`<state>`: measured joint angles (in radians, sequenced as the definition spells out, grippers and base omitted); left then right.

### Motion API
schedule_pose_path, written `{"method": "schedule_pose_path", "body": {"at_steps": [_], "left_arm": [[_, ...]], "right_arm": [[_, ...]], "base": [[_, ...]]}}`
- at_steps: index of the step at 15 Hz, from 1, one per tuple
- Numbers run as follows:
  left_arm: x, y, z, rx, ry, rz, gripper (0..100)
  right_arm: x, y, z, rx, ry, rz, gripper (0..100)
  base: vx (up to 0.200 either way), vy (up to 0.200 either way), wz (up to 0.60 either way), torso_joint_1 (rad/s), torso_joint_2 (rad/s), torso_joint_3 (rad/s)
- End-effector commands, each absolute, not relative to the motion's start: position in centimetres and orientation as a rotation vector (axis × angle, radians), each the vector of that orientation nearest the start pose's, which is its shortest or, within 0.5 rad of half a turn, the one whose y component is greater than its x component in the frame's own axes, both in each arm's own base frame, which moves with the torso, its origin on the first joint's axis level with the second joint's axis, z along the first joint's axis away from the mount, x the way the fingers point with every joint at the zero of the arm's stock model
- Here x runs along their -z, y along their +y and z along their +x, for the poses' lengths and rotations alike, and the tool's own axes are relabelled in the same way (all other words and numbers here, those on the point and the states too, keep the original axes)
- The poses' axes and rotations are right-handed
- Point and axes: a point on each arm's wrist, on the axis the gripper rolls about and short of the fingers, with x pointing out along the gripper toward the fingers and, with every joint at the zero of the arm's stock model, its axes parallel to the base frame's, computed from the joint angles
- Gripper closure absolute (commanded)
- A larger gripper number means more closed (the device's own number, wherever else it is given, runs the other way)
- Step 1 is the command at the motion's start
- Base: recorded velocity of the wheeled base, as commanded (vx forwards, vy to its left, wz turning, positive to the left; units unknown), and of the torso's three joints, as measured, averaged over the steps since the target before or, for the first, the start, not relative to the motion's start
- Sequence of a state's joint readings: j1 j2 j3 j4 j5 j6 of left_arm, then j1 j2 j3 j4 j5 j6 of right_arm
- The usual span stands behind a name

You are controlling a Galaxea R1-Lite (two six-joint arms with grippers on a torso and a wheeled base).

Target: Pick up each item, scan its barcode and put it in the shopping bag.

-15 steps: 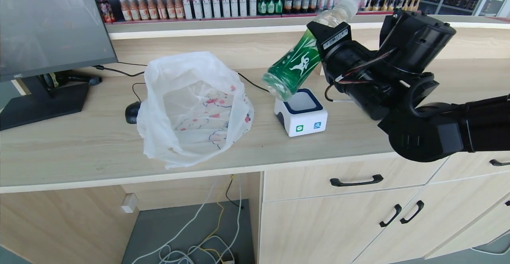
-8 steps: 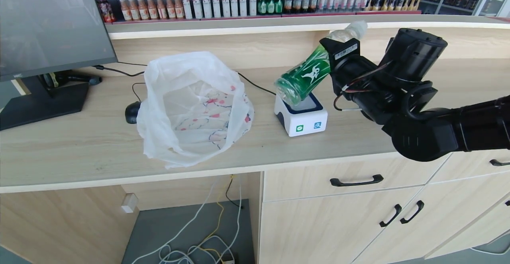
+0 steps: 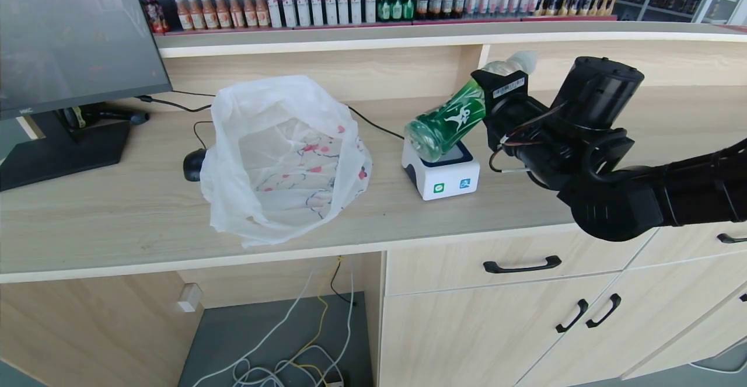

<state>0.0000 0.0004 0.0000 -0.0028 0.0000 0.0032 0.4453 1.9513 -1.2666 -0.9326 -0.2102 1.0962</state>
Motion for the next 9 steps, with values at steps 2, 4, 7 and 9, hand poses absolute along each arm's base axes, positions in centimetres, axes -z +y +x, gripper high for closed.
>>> {"method": "schedule_pose_path", "body": {"at_steps": [2, 4, 7, 9], "left_arm": [[-7.58, 0.00, -2.28, 0.000, -0.003, 0.003, 0], [-7.58, 0.00, -2.28, 0.000, -0.003, 0.003, 0], [-7.58, 0.00, -2.28, 0.000, -0.003, 0.003, 0], [-7.58, 0.00, -2.28, 0.000, -0.003, 0.003, 0]], "right_arm": [[-24.53, 16.53, 35.76, -0.334, -0.062, 1.185, 100], [-24.41, 16.55, 35.80, -0.332, -0.058, 1.188, 100], [-24.17, 16.56, 35.96, -0.327, -0.053, 1.186, 100], [-23.99, 16.60, 36.06, -0.325, -0.049, 1.186, 100]], "base": [[0.000, 0.000, 0.00, 0.000, 0.00, 0.000], [0.000, 0.000, 0.00, 0.000, 0.00, 0.000], [0.000, 0.000, 0.00, 0.000, 0.00, 0.000], [0.000, 0.000, 0.00, 0.000, 0.00, 0.000]]}}
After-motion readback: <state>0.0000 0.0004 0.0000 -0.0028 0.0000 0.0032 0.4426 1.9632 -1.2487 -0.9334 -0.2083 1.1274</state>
